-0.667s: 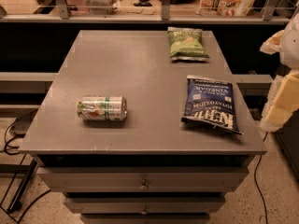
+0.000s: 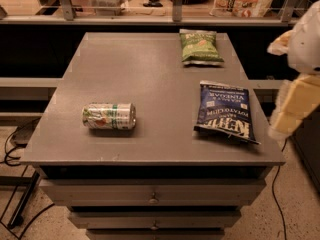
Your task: Place 7up can upright
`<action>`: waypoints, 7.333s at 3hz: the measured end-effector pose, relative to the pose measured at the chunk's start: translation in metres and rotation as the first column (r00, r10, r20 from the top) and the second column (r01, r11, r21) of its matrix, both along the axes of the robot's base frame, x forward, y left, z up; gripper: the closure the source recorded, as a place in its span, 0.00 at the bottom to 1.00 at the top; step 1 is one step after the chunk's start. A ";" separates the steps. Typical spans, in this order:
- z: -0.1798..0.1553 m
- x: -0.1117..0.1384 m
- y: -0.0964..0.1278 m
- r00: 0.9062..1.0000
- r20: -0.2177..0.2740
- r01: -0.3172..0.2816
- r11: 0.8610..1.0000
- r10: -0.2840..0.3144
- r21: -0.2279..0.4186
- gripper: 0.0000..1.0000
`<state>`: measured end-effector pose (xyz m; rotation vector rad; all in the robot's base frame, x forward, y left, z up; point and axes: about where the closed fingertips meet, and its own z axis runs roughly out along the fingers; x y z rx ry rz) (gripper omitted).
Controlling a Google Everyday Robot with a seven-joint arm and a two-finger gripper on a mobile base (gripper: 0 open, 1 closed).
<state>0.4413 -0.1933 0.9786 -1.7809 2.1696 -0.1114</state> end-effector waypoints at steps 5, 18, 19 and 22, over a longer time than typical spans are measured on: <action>-0.009 0.028 0.177 0.946 -0.019 -0.321 0.946 0.322 0.054 0.00; -0.072 0.058 0.324 0.872 0.036 -0.488 0.861 0.488 0.144 1.00; -0.072 0.058 0.325 0.873 0.037 -0.486 0.861 0.487 0.149 1.00; -0.068 0.060 0.320 0.912 0.222 -0.411 0.763 0.346 0.498 1.00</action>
Offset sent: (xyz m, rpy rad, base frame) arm 0.0065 0.2017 0.0070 0.1607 0.0395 0.3957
